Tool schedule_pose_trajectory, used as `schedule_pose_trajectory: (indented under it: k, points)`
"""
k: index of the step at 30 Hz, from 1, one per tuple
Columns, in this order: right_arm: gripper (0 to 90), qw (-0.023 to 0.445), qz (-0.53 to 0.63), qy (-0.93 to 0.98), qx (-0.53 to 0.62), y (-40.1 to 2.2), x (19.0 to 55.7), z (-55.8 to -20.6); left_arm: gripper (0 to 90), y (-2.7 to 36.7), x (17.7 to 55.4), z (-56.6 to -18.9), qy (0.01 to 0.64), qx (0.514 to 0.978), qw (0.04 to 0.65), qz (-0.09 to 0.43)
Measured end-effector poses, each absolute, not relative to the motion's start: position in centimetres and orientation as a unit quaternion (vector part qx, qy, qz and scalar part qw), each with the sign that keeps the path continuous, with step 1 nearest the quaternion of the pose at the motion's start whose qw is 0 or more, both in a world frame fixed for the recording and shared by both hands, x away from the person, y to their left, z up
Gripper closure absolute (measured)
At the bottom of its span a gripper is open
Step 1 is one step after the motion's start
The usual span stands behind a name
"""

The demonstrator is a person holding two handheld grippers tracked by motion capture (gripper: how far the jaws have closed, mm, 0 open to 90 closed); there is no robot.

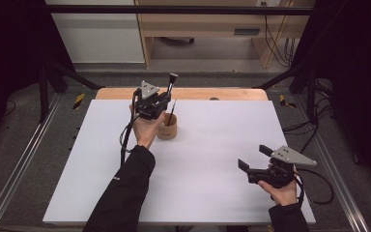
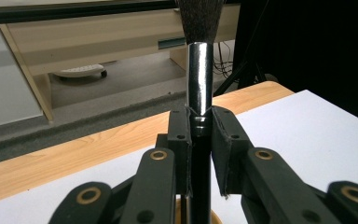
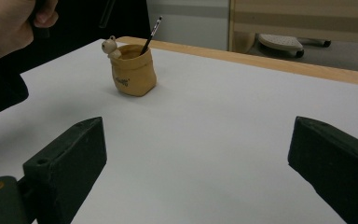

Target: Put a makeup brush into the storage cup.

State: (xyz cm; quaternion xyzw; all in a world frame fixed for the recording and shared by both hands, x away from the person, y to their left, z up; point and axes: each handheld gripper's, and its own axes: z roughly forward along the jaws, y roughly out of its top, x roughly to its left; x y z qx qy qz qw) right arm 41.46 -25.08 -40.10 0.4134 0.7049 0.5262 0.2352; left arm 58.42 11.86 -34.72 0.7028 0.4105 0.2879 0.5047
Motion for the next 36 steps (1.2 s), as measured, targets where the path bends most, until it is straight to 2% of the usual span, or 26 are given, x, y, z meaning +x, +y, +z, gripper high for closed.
schedule_pose_trajectory:
  k: [36]
  points:
    - [5.0,0.235,0.530,0.704,0.410,-25.0,41.4,-39.9,78.1,10.2,60.4,-38.9,0.416,0.717,0.482,0.285]
